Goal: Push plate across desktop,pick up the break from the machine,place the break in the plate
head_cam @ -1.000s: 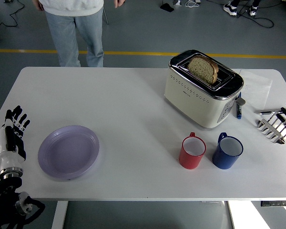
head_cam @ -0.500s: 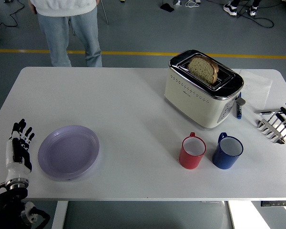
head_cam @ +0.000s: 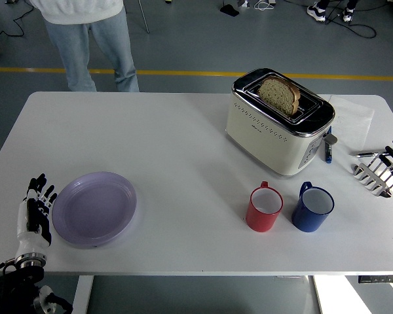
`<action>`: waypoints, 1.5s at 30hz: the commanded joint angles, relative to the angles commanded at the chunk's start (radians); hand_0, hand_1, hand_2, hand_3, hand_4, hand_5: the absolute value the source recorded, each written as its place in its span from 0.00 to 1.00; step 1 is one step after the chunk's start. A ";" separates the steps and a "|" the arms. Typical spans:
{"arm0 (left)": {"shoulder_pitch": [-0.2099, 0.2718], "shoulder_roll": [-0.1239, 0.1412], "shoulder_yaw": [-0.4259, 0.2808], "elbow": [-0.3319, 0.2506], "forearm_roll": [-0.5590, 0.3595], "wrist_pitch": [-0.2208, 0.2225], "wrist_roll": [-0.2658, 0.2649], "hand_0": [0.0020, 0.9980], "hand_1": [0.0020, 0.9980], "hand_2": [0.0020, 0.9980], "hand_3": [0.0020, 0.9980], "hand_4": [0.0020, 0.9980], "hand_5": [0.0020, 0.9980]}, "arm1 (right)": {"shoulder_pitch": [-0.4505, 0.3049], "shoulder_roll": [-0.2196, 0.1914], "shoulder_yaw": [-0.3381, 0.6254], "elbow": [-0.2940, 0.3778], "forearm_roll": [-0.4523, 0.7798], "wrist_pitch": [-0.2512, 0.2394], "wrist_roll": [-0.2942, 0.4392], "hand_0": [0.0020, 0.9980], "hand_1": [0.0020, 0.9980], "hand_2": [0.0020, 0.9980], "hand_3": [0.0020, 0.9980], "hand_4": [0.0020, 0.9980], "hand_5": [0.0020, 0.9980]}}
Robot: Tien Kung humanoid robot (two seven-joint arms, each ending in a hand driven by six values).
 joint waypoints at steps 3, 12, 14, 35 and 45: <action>-0.001 0.000 0.003 0.003 -0.003 0.000 -0.001 0.88 0.91 0.99 0.90 0.63 1.00 | 0.001 0.000 0.001 0.000 0.000 0.000 0.000 0.74 0.68 0.67 0.63 0.51 0.58; -0.006 0.001 0.023 0.008 -0.012 -0.004 -0.002 0.87 0.91 0.99 0.89 0.63 1.00 | 0.002 0.001 -0.002 -0.001 0.000 0.000 0.000 0.74 0.68 0.67 0.63 0.51 0.58; -0.006 0.001 0.026 0.009 -0.014 -0.005 -0.001 0.87 0.91 0.99 0.89 0.63 1.00 | 0.002 0.001 -0.002 -0.001 0.000 0.000 0.000 0.74 0.68 0.67 0.63 0.51 0.58; -0.022 0.011 0.124 0.013 -0.055 -0.018 -0.003 0.87 0.91 0.98 0.89 0.62 1.00 | 0.003 0.001 -0.003 -0.002 0.000 0.000 0.000 0.74 0.68 0.67 0.63 0.51 0.58; -0.037 0.022 0.220 0.009 -0.106 0.008 -0.035 0.86 0.91 0.98 0.89 0.62 1.00 | 0.004 0.002 -0.006 -0.002 0.000 0.000 0.000 0.74 0.68 0.67 0.63 0.51 0.59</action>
